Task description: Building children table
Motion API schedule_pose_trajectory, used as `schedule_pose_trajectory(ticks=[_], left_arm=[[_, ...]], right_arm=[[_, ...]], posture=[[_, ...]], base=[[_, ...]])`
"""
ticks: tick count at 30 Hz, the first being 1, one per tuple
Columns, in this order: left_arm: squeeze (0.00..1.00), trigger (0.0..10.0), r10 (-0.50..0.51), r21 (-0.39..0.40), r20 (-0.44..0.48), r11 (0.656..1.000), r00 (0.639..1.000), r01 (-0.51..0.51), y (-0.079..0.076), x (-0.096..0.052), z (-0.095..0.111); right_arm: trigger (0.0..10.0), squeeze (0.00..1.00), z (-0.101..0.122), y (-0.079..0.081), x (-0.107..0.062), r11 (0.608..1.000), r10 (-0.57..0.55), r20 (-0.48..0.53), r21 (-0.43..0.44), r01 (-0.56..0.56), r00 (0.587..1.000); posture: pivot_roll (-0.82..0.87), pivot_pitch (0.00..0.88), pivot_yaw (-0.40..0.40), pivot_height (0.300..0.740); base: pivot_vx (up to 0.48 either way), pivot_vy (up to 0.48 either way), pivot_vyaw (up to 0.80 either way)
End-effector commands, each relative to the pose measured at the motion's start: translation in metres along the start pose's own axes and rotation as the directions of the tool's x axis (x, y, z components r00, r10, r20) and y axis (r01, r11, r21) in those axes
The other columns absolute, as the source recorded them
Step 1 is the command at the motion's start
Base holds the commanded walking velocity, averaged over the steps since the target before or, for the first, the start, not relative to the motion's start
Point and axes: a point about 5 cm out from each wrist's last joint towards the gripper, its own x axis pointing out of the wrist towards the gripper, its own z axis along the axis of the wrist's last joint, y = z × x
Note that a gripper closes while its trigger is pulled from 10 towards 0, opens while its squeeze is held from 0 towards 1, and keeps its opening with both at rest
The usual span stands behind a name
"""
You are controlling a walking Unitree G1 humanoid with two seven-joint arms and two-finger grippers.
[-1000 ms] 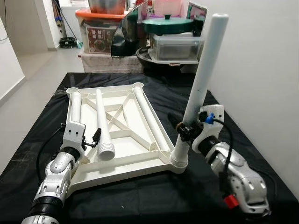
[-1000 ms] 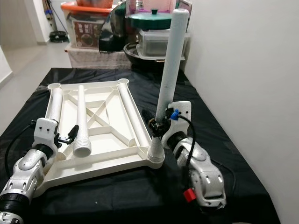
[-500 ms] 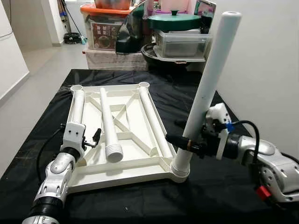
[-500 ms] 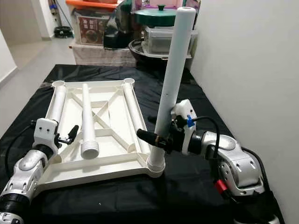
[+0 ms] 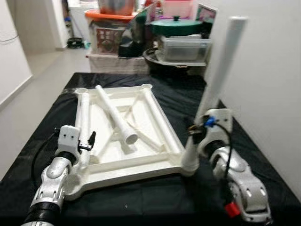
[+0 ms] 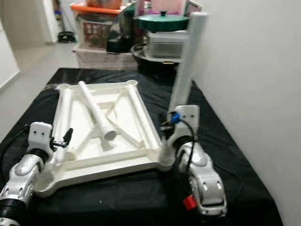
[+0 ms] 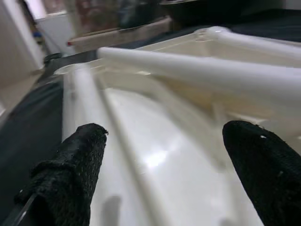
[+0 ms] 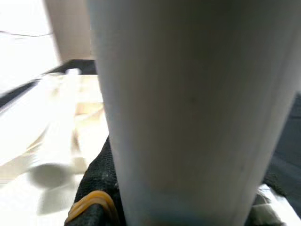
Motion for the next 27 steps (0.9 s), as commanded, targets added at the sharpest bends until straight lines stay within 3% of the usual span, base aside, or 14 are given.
schedule_pose_trajectory(ticks=[1, 2, 3, 4, 7, 8, 9, 10, 12, 17, 23, 24, 26, 27], left_arm=[[0.0, 10.0, -0.006, -0.006, -0.004, 1.0, 1.0, 0.006, -0.002, 0.002, 0.0], [0.0, 10.0, -0.006, -0.007, -0.004, 1.0, 1.0, 0.006, -0.002, 0.002, 0.001], [0.0, 10.0, -0.008, -0.008, -0.004, 1.0, 1.0, 0.008, -0.003, 0.003, 0.001], [0.0, 10.0, -0.008, -0.009, -0.004, 1.0, 1.0, 0.008, -0.003, 0.003, 0.0], [0.0, 10.0, -0.008, -0.009, -0.004, 1.0, 1.0, 0.008, -0.003, 0.002, 0.0], [0.0, 10.0, -0.006, -0.01, -0.005, 1.0, 1.0, 0.006, -0.003, 0.002, 0.0], [0.0, 10.0, -0.004, -0.01, -0.006, 1.0, 1.0, 0.004, -0.002, 0.001, -0.001], [0.0, 10.0, -0.004, -0.01, -0.006, 1.0, 1.0, 0.004, -0.002, 0.001, -0.001], [0.0, 10.0, -0.003, -0.01, -0.008, 1.0, 1.0, 0.003, -0.002, 0.0, -0.002], [0.0, 10.0, -0.001, -0.009, -0.009, 1.0, 1.0, 0.001, -0.002, 0.0, -0.002], [0.0, 10.0, -0.001, -0.007, -0.008, 1.0, 1.0, 0.001, -0.002, 0.001, -0.002], [0.0, 10.0, 0.0, -0.007, -0.006, 1.0, 1.0, 0.0, -0.001, 0.001, -0.001], [0.0, 10.0, 0.002, -0.006, -0.005, 1.0, 1.0, -0.002, -0.001, 0.001, -0.001], [0.0, 10.0, 0.002, -0.006, -0.005, 1.0, 1.0, -0.002, -0.001, 0.001, -0.001]], right_arm=[[10.0, 0.0, -0.01, 0.014, 0.003, 0.992, 0.121, -0.05, 0.047, -0.119, 0.991], [10.0, 0.0, -0.007, 0.015, 0.005, 0.991, 0.125, -0.035, 0.05, -0.123, 0.992], [10.0, 0.97, 0.002, 0.011, 0.006, 0.987, 0.149, 0.012, 0.066, -0.15, 0.989], [10.0, 1.0, 0.01, 0.008, 0.006, 0.984, 0.16, 0.043, 0.076, -0.163, 0.986], [10.0, 1.0, 0.015, 0.006, 0.005, 0.98, 0.174, 0.067, 0.085, -0.179, 0.983], [10.0, 0.61, 0.02, 0.004, 0.002, 0.968, 0.235, 0.07, 0.069, -0.24, 0.969], [10.0, 0.0, 0.022, 0.0, -0.002, 0.946, 0.319, 0.052, 0.045, -0.322, 0.946], [10.0, 0.0, 0.022, 0.0, -0.002, 0.946, 0.319, 0.052, 0.045, -0.322, 0.946], [10.0, 0.0, 0.025, -0.011, -0.016, 0.854, 0.519, 0.005, -0.012, -0.519, 0.855], [10.0, 0.0, 0.024, -0.022, -0.024, 0.762, 0.642, -0.077, -0.045, -0.646, 0.763], [10.0, 0.0, 0.019, -0.031, -0.023, 0.735, 0.664, -0.141, -0.063, -0.676, 0.735], [0.0, 0.0, 0.014, -0.04, -0.01, 0.804, 0.577, -0.149, -0.071, -0.591, 0.803], [0.0, 0.0, 0.01, -0.048, 0.004, 0.883, 0.453, -0.138, -0.065, -0.464, 0.881], [0.0, 0.0, 0.01, -0.048, 0.004, 0.883, 0.453, -0.138, -0.065, -0.464, 0.881]], posture=[[0.03, 0.0, -0.074, 0.74], [0.03, 0.0, -0.074, 0.74], [0.02, 0.0, -0.076, 0.74], [0.02, 0.0, -0.077, 0.74], [0.02, 0.0, -0.077, 0.74], [0.03, 0.0, -0.08, 0.74], [0.03, 0.0, -0.08, 0.74], [0.03, 0.0, -0.08, 0.74], [0.03, 0.0, -0.082, 0.74], [0.04, 0.0, -0.084, 0.74], [0.05, 0.0, -0.086, 0.74], [0.05, 0.0, -0.09, 0.74], [0.05, 0.0, -0.09, 0.74], [0.05, 0.0, -0.09, 0.74]], base=[[0.0, 0.0, 0.0], [0.0, 0.0, 0.0], [0.0, 0.0, 0.0], [0.0, 0.0, 0.0], [0.0, 0.0, 0.0], [0.0, 0.0, 0.0], [0.0, 0.0, 0.0], [0.0, 0.0, 0.0], [0.0, 0.0, 0.0], [0.0, 0.0, 0.0], [0.0, 0.0, 0.0], [0.0, 0.0, 0.0], [0.0, 0.0, 0.0], [0.0, 0.0, 0.0]])
